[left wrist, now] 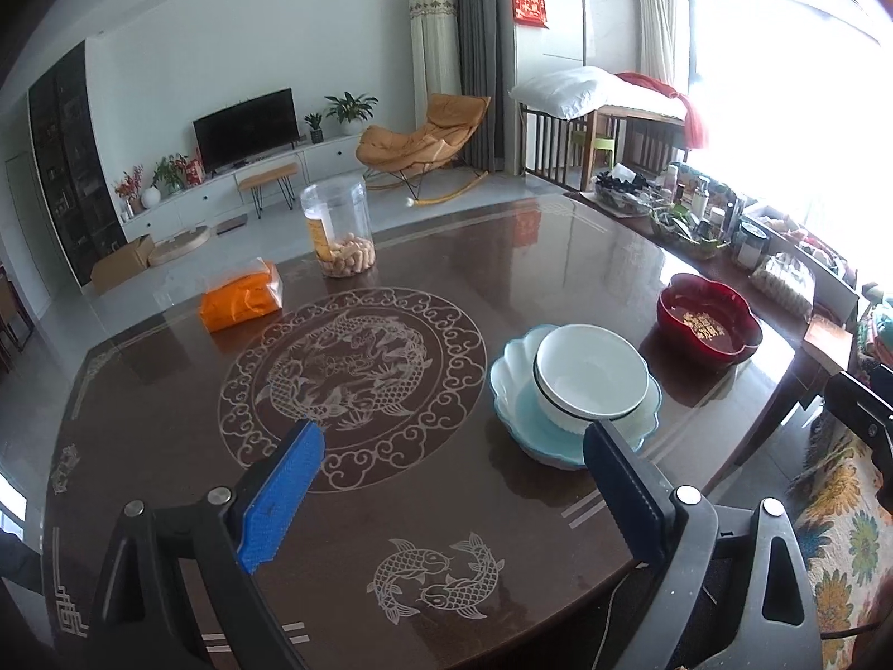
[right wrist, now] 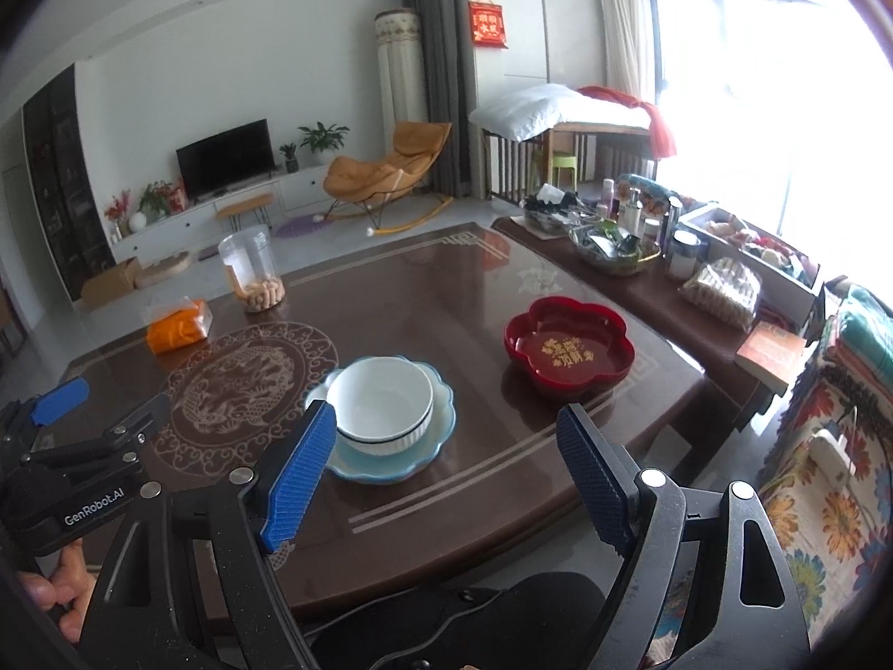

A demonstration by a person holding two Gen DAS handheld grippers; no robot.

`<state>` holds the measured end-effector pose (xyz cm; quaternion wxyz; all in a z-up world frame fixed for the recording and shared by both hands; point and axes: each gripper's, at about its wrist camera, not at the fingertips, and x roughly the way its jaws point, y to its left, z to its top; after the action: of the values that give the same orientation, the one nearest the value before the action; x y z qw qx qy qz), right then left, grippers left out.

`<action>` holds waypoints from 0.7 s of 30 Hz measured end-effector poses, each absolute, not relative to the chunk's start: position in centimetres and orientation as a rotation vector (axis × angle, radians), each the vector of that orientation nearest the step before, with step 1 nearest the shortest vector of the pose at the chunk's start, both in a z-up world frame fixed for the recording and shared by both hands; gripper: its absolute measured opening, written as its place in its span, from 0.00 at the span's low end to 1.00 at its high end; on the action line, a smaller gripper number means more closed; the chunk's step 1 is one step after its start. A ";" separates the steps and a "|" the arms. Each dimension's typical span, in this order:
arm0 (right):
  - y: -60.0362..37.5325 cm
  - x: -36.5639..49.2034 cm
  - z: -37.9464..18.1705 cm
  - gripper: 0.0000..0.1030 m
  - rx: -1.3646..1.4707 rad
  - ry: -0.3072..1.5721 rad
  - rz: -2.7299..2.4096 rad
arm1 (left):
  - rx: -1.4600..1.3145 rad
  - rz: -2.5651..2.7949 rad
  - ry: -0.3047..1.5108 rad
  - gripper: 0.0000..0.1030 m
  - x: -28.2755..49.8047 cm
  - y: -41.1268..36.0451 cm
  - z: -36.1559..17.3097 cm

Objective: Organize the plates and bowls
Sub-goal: 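Pull both tools back and move them toward the bowl stack, then lower both tools and close them on the scalloped bowl's rim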

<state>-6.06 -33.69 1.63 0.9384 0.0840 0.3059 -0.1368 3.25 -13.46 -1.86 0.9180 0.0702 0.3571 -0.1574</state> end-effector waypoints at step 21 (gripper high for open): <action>-42.0 6.5 -10.9 0.78 0.346 0.915 -0.076 | 0.186 -0.472 1.024 0.73 16.9 -18.4 -14.8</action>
<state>6.50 -42.04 -10.91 0.8820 0.1663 0.4394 -0.0364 16.87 -18.40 -14.80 0.8412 0.0880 0.4846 -0.2234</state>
